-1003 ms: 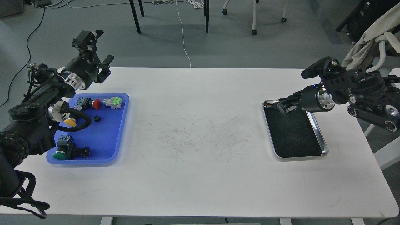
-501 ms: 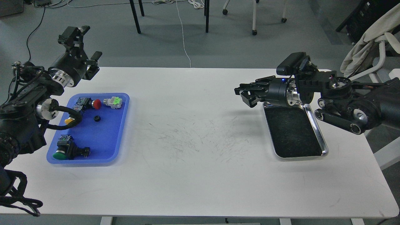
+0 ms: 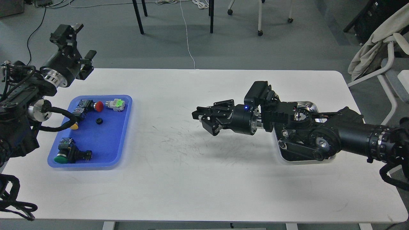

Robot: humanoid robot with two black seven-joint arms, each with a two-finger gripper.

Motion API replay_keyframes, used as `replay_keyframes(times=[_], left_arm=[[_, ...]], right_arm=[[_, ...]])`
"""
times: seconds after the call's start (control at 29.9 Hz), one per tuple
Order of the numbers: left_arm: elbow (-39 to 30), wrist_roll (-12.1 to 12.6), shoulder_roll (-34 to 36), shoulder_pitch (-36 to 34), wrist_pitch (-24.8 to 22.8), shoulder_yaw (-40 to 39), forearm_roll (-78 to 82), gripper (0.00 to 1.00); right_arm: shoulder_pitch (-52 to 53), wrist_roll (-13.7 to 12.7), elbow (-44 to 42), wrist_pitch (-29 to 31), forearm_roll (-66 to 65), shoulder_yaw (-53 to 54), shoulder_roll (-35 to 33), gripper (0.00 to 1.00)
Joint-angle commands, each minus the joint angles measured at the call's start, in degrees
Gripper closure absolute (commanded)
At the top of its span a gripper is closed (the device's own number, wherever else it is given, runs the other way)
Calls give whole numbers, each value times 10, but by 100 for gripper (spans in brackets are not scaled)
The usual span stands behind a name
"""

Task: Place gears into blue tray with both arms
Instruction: 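Carry the black gear toward the table center and open the right gripper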

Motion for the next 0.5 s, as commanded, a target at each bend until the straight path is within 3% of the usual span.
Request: replay_keyframes(times=[0.0, 0.47], left_arm=[[0, 0, 0, 1, 0, -5, 0, 1], [-4, 0, 14, 0, 0, -8, 0, 1]], right_arm=[[-23, 2, -18, -10, -1, 0, 30, 99], [-98, 2, -98, -25, -36, -11, 102, 99]])
